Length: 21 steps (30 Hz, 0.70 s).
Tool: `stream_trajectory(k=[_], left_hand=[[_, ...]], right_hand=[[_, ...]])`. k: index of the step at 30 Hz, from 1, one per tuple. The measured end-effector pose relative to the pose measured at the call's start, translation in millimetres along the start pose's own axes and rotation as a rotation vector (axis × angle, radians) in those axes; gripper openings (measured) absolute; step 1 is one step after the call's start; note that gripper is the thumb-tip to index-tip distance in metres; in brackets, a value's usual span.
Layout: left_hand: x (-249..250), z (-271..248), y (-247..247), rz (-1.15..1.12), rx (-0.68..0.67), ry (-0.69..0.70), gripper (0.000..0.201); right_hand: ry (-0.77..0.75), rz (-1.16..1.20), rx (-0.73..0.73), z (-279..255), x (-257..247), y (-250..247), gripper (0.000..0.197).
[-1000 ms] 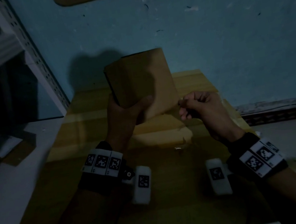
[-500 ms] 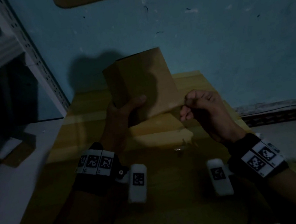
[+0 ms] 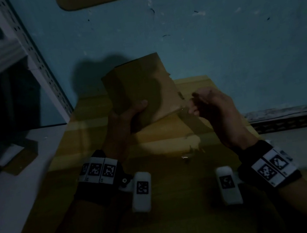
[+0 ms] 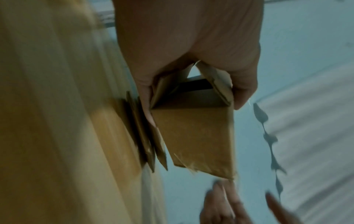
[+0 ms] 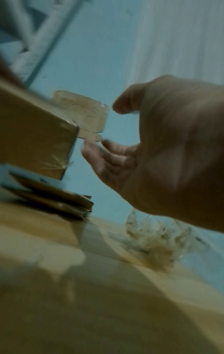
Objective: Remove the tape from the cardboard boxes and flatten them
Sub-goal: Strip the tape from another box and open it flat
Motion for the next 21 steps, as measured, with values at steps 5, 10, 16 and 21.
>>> stream_trajectory(k=[5,10,16,21], left_hand=[[1.7,0.5,3.0,0.079,0.06,0.079,0.093],[2.3,-2.5,13.6,0.152,0.056,0.125,0.098],[2.9,-4.8,14.0,0.118,0.033,0.12,0.088],[1.8,-4.5,15.4,0.149,0.016,0.15,0.09]], right_hand=[[0.171,-0.226,-0.054,-2.1,24.5,6.8,0.062],[0.197,-0.171,-0.052,-5.7,35.3,13.4,0.061],[0.135,-0.121,-0.065,-3.0,28.3,12.1,0.052],[0.101,-0.151,-0.088,-3.8,26.4,14.9,0.053]])
Point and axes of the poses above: each hand's wrist, its own z-axis towards the middle knuckle, its own y-axis out of the palm, x = y × z, the point moved 9 cm from there along z, towards the middle knuckle, and after that the axes turned 10 degrees about z, right-handed, at the moved point
